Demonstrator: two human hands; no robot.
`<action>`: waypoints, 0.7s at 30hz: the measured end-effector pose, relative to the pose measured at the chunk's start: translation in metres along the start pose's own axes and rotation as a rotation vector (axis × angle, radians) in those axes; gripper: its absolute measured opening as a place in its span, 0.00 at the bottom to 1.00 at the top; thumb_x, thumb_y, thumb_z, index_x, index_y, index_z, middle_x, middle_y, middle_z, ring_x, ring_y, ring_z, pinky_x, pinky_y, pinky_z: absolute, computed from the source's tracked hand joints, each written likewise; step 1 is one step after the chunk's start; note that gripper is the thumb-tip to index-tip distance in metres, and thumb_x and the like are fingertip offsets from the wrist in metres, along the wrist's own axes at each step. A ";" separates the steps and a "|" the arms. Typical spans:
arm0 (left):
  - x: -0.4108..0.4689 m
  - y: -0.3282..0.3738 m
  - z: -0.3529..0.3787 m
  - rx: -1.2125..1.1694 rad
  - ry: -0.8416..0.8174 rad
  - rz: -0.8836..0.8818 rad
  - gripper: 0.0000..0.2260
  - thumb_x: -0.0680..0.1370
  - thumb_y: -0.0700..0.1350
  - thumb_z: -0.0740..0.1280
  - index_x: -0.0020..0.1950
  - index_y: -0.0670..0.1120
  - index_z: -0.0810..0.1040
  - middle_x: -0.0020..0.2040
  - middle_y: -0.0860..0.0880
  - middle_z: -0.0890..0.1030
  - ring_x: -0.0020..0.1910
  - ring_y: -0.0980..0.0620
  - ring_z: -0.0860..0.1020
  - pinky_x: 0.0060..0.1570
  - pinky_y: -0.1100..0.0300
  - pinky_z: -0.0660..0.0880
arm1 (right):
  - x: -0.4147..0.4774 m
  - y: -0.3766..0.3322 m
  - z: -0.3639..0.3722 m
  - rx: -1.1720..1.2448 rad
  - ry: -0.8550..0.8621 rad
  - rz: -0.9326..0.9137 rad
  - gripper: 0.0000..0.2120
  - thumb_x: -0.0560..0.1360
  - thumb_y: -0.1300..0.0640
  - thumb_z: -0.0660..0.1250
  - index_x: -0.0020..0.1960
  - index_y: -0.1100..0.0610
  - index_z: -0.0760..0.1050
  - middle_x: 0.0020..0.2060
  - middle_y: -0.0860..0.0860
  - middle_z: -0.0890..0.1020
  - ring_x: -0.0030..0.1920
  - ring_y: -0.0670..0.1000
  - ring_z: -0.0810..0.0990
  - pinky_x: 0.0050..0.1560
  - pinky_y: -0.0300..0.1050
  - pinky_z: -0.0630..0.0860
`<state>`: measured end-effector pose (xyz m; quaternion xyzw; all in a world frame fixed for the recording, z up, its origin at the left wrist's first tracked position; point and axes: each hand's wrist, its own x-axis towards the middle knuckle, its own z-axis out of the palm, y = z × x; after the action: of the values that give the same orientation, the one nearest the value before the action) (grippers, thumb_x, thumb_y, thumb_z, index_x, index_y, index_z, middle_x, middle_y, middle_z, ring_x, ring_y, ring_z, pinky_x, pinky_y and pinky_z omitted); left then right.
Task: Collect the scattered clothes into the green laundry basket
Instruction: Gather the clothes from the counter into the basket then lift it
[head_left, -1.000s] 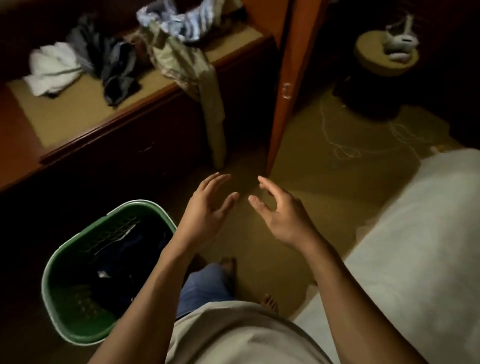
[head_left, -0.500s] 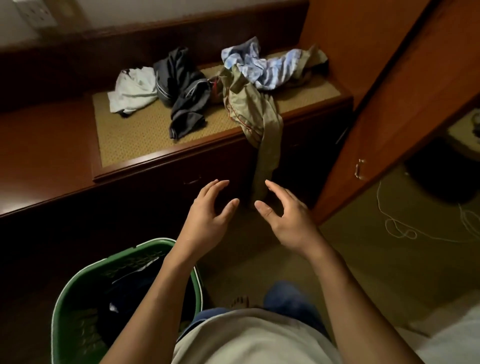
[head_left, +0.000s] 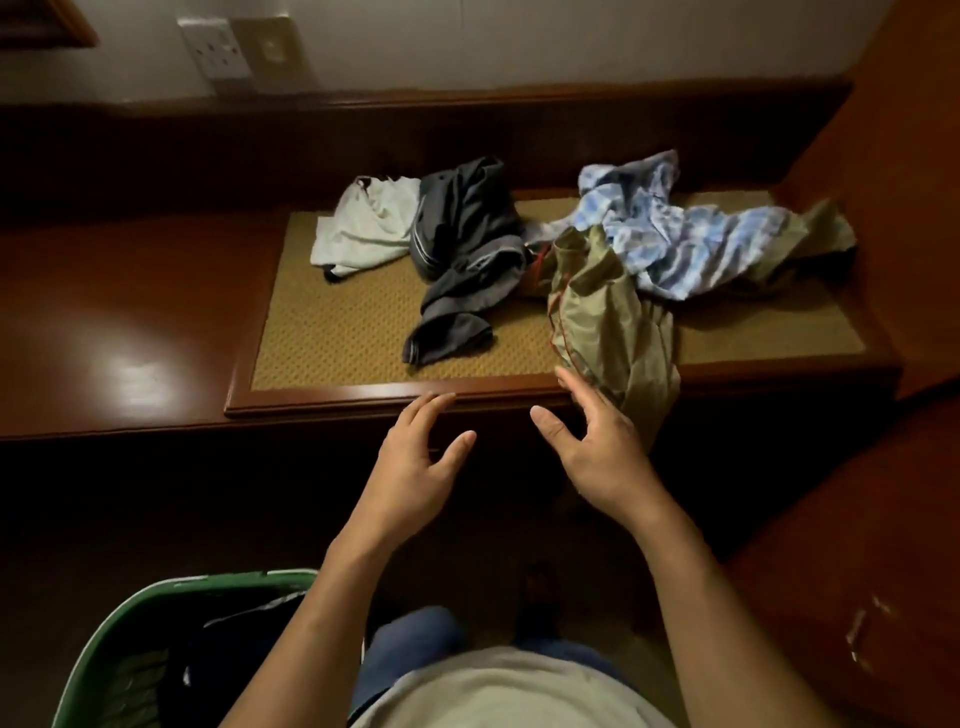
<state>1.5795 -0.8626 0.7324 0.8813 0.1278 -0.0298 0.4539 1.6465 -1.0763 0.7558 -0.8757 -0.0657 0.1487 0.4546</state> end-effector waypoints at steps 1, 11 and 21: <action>0.014 0.001 -0.002 -0.005 0.024 -0.011 0.26 0.80 0.59 0.66 0.77 0.58 0.67 0.79 0.55 0.64 0.77 0.57 0.61 0.75 0.54 0.62 | 0.022 -0.003 -0.003 -0.011 -0.016 -0.019 0.32 0.78 0.39 0.65 0.79 0.43 0.61 0.77 0.45 0.65 0.77 0.46 0.61 0.76 0.48 0.62; 0.166 -0.033 -0.034 -0.023 0.099 -0.094 0.26 0.80 0.57 0.68 0.76 0.54 0.69 0.79 0.52 0.65 0.77 0.56 0.61 0.75 0.56 0.62 | 0.199 -0.044 0.021 -0.072 -0.135 -0.073 0.32 0.78 0.44 0.69 0.78 0.47 0.63 0.76 0.47 0.67 0.75 0.45 0.64 0.69 0.36 0.60; 0.294 -0.051 -0.039 0.037 -0.026 -0.102 0.25 0.79 0.58 0.68 0.74 0.60 0.67 0.79 0.54 0.62 0.78 0.54 0.60 0.76 0.50 0.61 | 0.318 -0.053 0.029 -0.036 -0.166 0.034 0.34 0.76 0.37 0.66 0.78 0.41 0.60 0.77 0.43 0.65 0.76 0.46 0.63 0.74 0.51 0.65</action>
<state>1.8477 -0.7444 0.6652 0.8814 0.1661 -0.0666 0.4371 1.9395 -0.9437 0.7200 -0.8693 -0.0909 0.2274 0.4293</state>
